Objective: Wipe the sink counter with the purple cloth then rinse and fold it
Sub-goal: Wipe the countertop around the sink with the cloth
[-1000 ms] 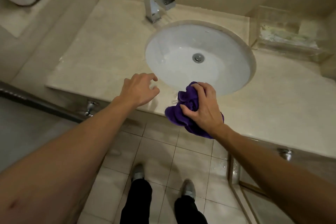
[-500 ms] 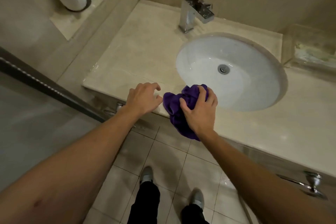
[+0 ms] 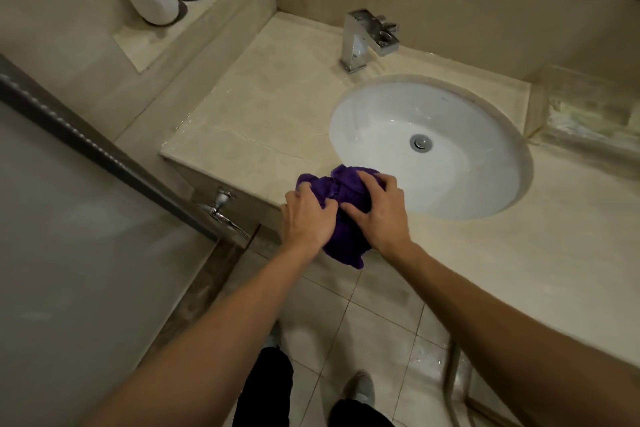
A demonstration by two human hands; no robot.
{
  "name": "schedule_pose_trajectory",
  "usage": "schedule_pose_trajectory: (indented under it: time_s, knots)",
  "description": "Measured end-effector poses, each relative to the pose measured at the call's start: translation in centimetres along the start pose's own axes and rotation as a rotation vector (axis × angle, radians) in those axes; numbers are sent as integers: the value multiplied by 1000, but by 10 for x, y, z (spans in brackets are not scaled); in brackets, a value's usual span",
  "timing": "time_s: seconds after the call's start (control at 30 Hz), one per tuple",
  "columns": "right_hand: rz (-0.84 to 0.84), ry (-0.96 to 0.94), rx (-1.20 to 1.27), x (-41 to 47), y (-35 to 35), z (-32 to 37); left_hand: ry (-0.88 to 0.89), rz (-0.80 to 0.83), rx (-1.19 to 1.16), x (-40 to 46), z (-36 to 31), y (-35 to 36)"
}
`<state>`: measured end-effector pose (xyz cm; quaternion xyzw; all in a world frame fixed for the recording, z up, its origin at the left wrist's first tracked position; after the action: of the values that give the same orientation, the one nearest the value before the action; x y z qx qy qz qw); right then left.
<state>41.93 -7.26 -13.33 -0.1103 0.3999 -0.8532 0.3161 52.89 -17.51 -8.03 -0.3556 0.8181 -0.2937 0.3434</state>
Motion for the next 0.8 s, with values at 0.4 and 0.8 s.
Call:
schedule_pose_trajectory:
  time_s: [0.4, 0.8]
  knots:
    - [216, -49, 101, 16, 36, 67, -247, 21, -345, 44, 13, -25]
    - [111, -50, 216, 42, -26, 5, -330, -322, -191, 73, -15, 24]
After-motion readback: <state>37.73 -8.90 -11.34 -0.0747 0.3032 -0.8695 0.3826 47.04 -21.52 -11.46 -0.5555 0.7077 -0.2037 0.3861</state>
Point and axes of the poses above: each hand's wrist, its own x-axis towards the middle knuckle, its own y-axis out of the palm, z = x × y, the point moved 1 cm from there along x, towards the middle knuckle, and after that the axes turned 2 degrees about -z, right-handed, at the moved point
